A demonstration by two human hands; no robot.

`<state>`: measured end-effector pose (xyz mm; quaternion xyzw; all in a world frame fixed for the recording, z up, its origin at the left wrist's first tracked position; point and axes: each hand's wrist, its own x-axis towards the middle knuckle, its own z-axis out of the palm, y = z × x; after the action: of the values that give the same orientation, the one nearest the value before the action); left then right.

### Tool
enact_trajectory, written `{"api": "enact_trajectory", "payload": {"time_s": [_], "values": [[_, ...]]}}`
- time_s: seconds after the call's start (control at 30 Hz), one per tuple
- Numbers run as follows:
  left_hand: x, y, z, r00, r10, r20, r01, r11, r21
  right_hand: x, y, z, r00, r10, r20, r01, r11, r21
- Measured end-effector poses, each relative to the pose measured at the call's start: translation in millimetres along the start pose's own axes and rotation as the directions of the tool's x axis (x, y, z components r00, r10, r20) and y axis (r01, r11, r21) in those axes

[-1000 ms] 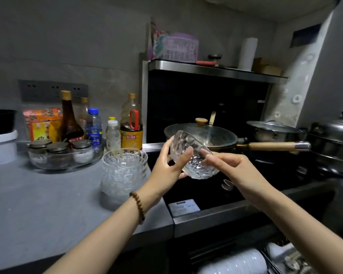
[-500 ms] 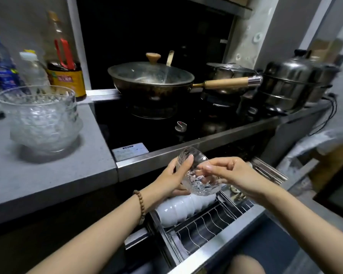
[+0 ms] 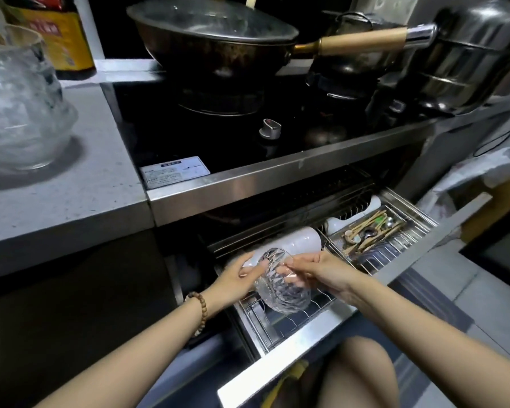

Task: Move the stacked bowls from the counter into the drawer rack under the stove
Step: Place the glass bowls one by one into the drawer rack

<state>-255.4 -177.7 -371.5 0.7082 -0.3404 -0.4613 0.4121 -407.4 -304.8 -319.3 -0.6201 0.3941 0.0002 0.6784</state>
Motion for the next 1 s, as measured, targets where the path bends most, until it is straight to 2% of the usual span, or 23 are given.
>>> {"api": "enact_trajectory", "payload": {"time_s": [0.07, 0.17, 0.3, 0.5, 0.57, 0.73, 1.0], "values": [[2, -15, -4, 0.998, 0.039, -0.054, -0.036, 0.997, 0.066, 11, 8, 0, 0.997, 0.08, 0.006, -0.08, 0.997, -0.009], [6, -44, -6, 0.988, 0.139, -0.075, -0.111, 0.95, 0.291, 29, 19, 4, 0.981, 0.195, 0.016, -0.195, 0.981, -0.004], [7, -76, -5, 0.986, 0.165, -0.032, -0.12, 0.822, 0.557, 50, 28, 7, 0.959, 0.279, 0.046, -0.277, 0.96, -0.046], [9, -104, -4, 0.969, 0.246, 0.031, -0.183, 0.626, 0.758, 80, 41, 13, 0.917, 0.39, 0.082, -0.383, 0.919, -0.096], [8, -108, -3, 0.962, 0.27, 0.028, -0.191, 0.598, 0.779, 87, 44, 16, 0.901, 0.42, 0.105, -0.409, 0.906, -0.112], [9, -112, -2, 0.959, 0.282, 0.025, -0.206, 0.633, 0.746, 97, 44, 23, 0.864, 0.479, 0.155, -0.464, 0.877, -0.125], [10, -114, -2, 0.958, 0.286, 0.024, -0.215, 0.661, 0.719, 103, 54, 27, 0.848, 0.494, 0.19, -0.481, 0.869, -0.113]]}}
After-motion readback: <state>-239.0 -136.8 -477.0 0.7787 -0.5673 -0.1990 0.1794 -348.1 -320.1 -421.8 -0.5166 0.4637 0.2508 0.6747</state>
